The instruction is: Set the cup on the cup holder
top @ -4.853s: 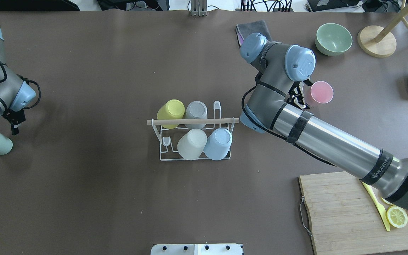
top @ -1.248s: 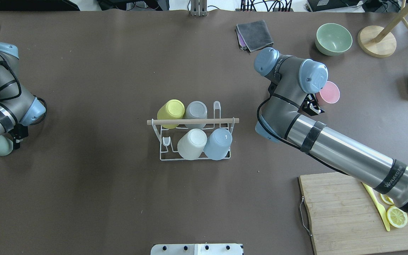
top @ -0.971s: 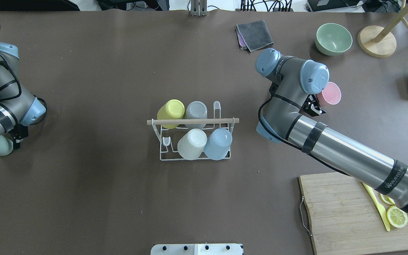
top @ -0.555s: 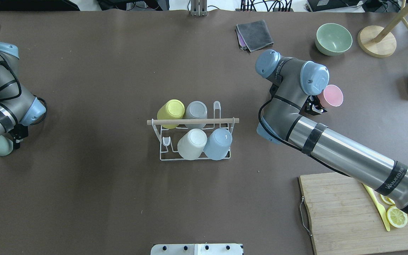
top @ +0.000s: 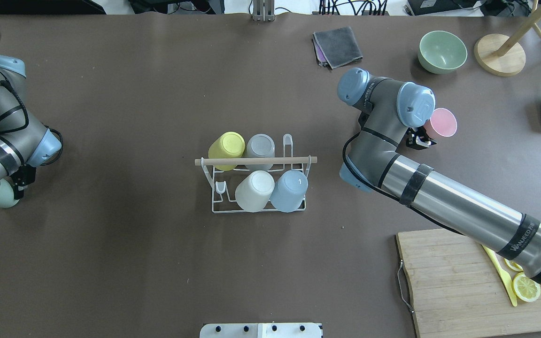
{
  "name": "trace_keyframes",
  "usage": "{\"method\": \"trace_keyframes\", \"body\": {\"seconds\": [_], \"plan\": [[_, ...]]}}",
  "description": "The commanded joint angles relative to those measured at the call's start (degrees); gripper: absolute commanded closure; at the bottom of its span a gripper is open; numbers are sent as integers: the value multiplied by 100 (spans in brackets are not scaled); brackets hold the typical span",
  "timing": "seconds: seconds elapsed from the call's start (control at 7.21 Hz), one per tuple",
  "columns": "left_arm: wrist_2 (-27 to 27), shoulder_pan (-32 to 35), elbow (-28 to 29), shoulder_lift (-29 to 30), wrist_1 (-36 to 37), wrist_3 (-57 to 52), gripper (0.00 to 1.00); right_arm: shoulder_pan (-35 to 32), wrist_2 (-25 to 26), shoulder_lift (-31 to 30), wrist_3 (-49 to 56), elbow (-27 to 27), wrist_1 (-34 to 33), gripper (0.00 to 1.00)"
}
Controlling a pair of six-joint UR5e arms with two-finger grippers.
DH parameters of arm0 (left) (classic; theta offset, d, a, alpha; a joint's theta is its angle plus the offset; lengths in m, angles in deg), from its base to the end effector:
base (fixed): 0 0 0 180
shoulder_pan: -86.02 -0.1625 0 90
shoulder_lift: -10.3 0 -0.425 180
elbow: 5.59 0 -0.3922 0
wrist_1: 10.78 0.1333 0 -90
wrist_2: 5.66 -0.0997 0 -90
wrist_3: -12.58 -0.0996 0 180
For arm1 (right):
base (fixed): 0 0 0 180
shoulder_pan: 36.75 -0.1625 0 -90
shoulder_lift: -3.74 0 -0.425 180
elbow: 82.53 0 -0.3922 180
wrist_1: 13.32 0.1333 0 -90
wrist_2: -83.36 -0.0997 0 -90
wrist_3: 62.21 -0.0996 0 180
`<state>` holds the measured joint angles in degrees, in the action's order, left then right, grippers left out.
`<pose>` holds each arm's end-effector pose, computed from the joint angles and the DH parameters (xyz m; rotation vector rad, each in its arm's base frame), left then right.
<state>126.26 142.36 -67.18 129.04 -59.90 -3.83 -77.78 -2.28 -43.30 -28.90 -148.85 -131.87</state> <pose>0.2904 -0.5565 0.6540 -0.7810 0.5974 0.5450 -0.4674 -0.5935 0.4581 -0.1637 0.1062 -1.4381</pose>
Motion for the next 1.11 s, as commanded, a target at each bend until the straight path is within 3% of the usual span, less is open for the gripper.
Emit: {"method": "trace_keyframes", "body": {"seconds": [0.0,0.42,0.55,0.83,0.97], "plan": [[-8,9,-107,0,217,-3,71,-184,31,27,131,5,25,100],[-447,105,-1002,0,1174,-12,90,-430,-13,45,184,-30,113,100],[-595,419,-1178,9,1272,-12,97,-562,-187,28,176,-196,104,100],[-650,948,-1556,18,1344,-12,100,-1087,-984,-112,115,-870,-62,100],[-841,1045,-1889,18,1326,-3,100,-1221,-1294,-557,36,-1614,-54,100]]}}
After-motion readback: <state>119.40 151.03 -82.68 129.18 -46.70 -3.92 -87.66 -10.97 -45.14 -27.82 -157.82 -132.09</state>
